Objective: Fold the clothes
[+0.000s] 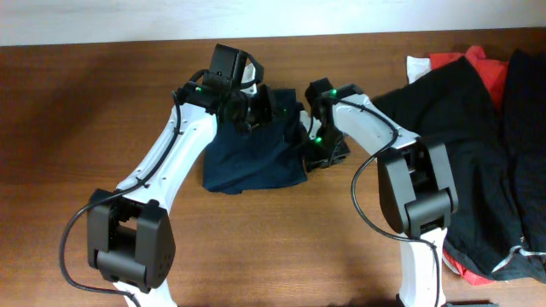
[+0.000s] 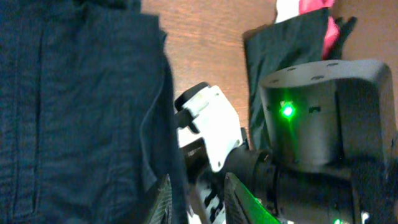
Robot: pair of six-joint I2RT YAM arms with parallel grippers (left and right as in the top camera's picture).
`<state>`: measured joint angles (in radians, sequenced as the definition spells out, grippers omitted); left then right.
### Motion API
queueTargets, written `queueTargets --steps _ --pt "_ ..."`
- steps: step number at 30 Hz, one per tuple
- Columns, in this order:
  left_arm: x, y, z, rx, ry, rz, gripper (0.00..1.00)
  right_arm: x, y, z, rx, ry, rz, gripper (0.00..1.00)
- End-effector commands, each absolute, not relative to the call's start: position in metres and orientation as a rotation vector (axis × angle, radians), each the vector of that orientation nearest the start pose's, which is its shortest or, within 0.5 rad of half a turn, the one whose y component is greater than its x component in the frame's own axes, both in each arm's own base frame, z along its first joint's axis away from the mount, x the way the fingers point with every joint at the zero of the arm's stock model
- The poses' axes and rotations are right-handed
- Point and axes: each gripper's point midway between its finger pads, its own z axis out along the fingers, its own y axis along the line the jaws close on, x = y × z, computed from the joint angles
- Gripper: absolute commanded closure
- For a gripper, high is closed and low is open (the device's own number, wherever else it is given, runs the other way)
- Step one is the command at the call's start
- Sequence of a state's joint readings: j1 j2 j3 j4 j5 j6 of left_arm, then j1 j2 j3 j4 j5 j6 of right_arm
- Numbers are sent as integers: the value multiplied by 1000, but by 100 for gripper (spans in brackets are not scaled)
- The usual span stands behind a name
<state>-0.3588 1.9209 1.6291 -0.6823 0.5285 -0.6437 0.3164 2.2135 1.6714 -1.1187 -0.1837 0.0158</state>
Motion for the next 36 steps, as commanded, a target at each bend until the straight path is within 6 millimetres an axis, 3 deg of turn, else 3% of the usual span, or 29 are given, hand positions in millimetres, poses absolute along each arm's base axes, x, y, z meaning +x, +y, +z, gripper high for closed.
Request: queueTargets --steps 1,3,4,5,7,8,13,16,19,22,23,25,27,28,29,31,32,33,34,36 --pt "445 -247 188 -45 2575 -1065 71 410 92 44 -230 3169 11 54" --pt "475 -208 190 -136 2516 -894 71 431 62 87 -107 3124 33 54" --pt "489 -187 188 -161 2487 -778 71 435 61 103 -93 3105 83 54" --pt "501 -163 184 -178 2460 -615 67 438 73 125 -145 3072 230 54" --pt "520 -118 176 -200 2405 -257 65 431 129 166 -378 2943 704 55" --pt "529 -105 163 -188 2399 -131 65 419 159 178 -454 2891 925 55" --pt "540 -95 83 -192 2520 -72 65 382 215 161 -650 2953 987 55" --pt "531 -90 39 -199 2619 -38 65 352 241 130 -793 3012 997 55" --pt "503 -81 7 -207 2767 25 64 326 246 78 -835 3094 998 55" --pt "449 -70 -20 -203 3007 125 64 308 220 20 -842 3193 820 55" --pt "414 -64 -22 -200 3144 185 64 317 195 -2 -792 3233 573 60" --pt "360 -69 -15 -211 3374 156 65 355 152 -14 -616 3208 182 61" --pt "336 -88 -3 -253 3491 -30 65 386 136 -8 -553 3129 97 52" --pt "335 -94 5 -262 3486 -97 64 400 133 3 -522 3094 107 52" --pt "343 -97 18 -253 3436 -130 64 412 134 16 -506 3066 116 52" --pt "384 -96 74 -211 3195 -152 59 419 133 52 -496 3069 115 51" --pt "397 -92 90 -207 3120 -134 50 416 132 61 -498 3084 113 49" --pt "414 -85 107 -201 3022 -93 28 412 131 69 -500 3102 110 41" --pt "432 -85 115 -91 2942 -93 13 410 130 77 -498 3114 109 37" --pt "457 -89 114 127 2849 -86 5 406 129 81 -499 3131 107 36"
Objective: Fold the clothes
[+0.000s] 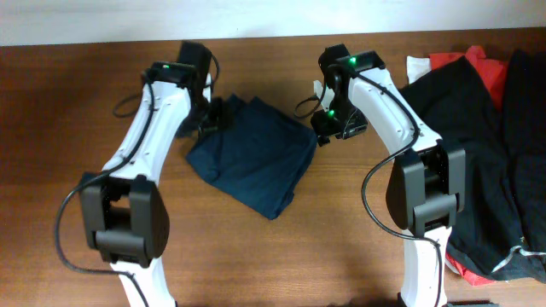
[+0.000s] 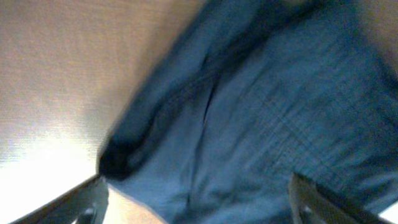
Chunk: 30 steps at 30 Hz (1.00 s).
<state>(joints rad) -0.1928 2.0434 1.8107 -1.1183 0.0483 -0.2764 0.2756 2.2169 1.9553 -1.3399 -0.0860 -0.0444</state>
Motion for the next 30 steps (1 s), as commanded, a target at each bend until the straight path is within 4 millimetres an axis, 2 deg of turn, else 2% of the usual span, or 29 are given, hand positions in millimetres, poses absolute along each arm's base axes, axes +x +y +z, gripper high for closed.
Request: queueTargets --steps 1,3,6,8,9,10,11,12,13,15,19,20,22,26,27,28,29,30 --pt "464 -90 107 207 2835 -76 5 404 128 81 -498 3139 106 37" --pt "468 -91 74 369 2864 -49 2 401 127 81 -495 3153 103 36" --pt "464 -92 22 395 2964 -60 1 397 126 81 -497 3169 100 36" --pt "454 -106 0 418 3019 -189 1 397 126 81 -497 3170 100 36" --pt "448 -110 -10 422 3050 -234 5 397 126 81 -497 3171 100 36" --pt "444 -109 -16 423 3076 -228 27 397 126 81 -497 3171 100 36" --pt "442 -97 -18 415 3096 -134 84 397 123 81 -487 3172 100 36" --pt "443 -77 -16 326 3114 21 99 398 121 81 -474 3175 99 36" --pt "445 -58 -11 235 3118 153 100 399 116 81 -441 3180 98 36" --pt "448 13 18 -57 3059 574 100 401 100 82 -370 3197 100 36" --pt "459 135 98 -389 2807 1006 100 400 74 82 -271 3234 102 37" --pt "459 158 112 -448 2746 1082 100 399 70 82 -257 3239 103 37" --pt "459 197 127 -506 2689 1145 100 399 67 82 -242 3245 103 37" --pt "451 242 135 -560 2657 1209 98 398 66 83 -241 3248 103 37" --pt "450 248 136 -551 2661 1215 78 398 66 83 -241 3248 103 37" --pt "449 257 140 -580 2645 1215 49 397 66 83 -241 3253 103 37" --pt "451 257 144 -585 2633 1212 41 396 66 83 -242 3258 102 37" --pt "453 257 151 -591 2614 1207 37 395 66 83 -242 3261 102 37"
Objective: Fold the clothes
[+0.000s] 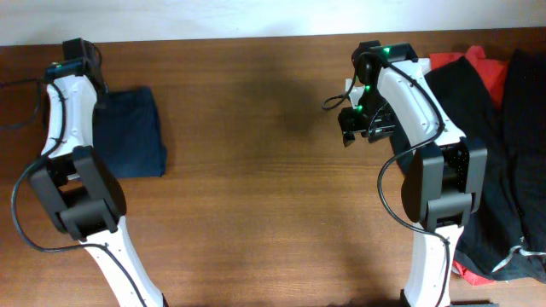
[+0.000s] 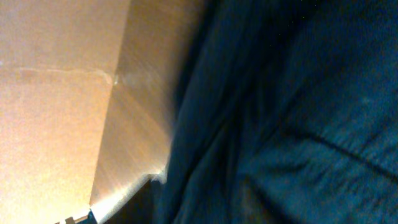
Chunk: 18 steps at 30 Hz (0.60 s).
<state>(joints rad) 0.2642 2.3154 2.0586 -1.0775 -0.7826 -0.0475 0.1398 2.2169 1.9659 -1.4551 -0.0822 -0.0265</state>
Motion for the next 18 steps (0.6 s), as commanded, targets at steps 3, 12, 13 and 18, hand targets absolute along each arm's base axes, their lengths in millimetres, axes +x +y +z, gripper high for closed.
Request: queueTargets --steps 3,12,13,18 --pt "479 219 160 -529 2652 868 33 395 66 83 -242 3263 102 37" --pt "509 -43 117 -121 2865 -307 24 393 65 83 -242 3270 100 41" --pt "505 -48 106 -110 2900 -302 23 393 65 83 -242 3271 100 41" --pt "488 -16 48 -201 3058 -167 23 391 65 83 -242 3278 99 41"
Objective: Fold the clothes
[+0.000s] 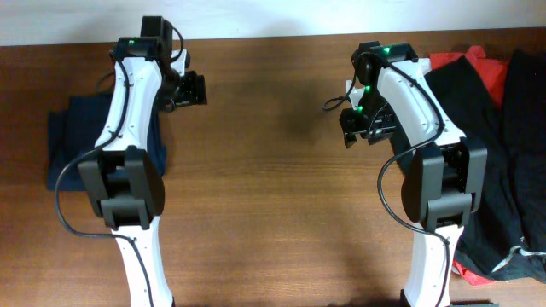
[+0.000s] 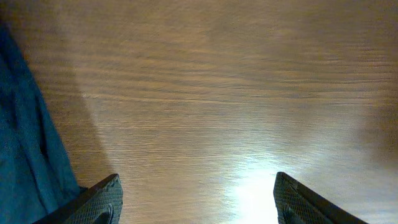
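Note:
A folded navy garment (image 1: 75, 143) lies flat at the table's left side, partly under my left arm. Its edge shows in the left wrist view as navy cloth (image 2: 22, 149) at the left border. My left gripper (image 1: 193, 88) hovers to the right of it over bare wood. It is open (image 2: 196, 202), with dark fingertips (image 2: 102, 200) wide apart and nothing between them. My right gripper (image 1: 351, 126) hangs over the table at centre right, holding no cloth; its jaws are too dark to read. A pile of black and red clothes (image 1: 486, 111) covers the right side.
The wooden table (image 1: 273, 196) runs between the navy garment and the pile. A white piece of cloth (image 1: 415, 66) peeks out at the pile's top left. The pile reaches down past the right arm's base (image 1: 426, 264).
My left gripper was pressed onto the navy garment at the far left. Now it is off the cloth, to its right, open over bare wood. The right arm has not moved.
Both grippers were at the navy garment near the table's back middle. Then it lay folded there, my left gripper at its left edge and the right gripper drawn off. Later it lay at the far left under my left gripper, which now stands clear.

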Robot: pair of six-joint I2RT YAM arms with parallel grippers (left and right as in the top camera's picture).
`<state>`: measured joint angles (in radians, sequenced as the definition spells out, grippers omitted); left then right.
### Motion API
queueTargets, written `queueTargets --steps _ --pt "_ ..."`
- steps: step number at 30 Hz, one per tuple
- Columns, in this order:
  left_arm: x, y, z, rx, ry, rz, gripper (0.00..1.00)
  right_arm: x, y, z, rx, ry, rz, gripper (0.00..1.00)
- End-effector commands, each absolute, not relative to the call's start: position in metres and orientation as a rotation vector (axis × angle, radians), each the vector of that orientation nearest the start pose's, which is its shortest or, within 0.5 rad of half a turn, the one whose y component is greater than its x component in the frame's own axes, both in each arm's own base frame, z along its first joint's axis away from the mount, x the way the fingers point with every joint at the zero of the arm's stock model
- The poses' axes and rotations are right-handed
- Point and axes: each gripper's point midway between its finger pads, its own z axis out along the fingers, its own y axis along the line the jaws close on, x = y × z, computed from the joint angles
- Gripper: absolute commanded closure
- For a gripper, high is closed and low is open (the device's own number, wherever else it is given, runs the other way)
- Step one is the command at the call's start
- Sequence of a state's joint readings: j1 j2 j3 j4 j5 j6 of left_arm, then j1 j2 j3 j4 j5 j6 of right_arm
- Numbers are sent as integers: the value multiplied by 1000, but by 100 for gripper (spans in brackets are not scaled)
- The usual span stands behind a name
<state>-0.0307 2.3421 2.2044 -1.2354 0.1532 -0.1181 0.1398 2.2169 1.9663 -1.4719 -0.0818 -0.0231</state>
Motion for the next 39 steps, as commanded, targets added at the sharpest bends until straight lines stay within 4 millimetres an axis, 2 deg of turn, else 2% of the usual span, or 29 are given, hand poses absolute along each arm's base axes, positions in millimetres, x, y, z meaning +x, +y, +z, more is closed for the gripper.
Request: queueTargets --steps 1,5,9,11,16,18,21,23,26,31,34,36,39 --pt "485 -7 40 -231 3083 -166 23 391 65 83 -243 3278 98 41" --pt "471 40 18 -383 3138 -119 23 391 65 83 -243 3279 94 41" --pt "451 131 19 -539 3132 297 23 388 64 84 -243 3289 94 41" --pt "437 171 20 -653 3117 362 23 388 64 84 -243 3289 94 41" --pt "412 220 20 -831 3097 359 22 386 64 84 -243 3300 93 41" --pt "410 224 20 -842 3096 359 22 385 64 84 -243 3301 93 41" --pt "415 208 24 -770 3118 339 22 386 64 84 -242 3300 94 40" --pt "436 179 34 -609 3104 318 22 383 64 85 -243 3310 93 40" --pt "452 172 32 -570 3058 321 21 380 63 85 -243 3322 92 41" --pt "485 184 32 -572 2911 328 14 371 62 87 -243 3360 90 41" --pt "497 189 32 -555 2861 264 13 369 62 88 -244 3370 89 41" --pt "502 199 34 -572 2824 272 14 368 62 88 -243 3375 89 41" --pt "509 230 40 -633 2732 293 13 367 61 88 -224 3380 86 41"
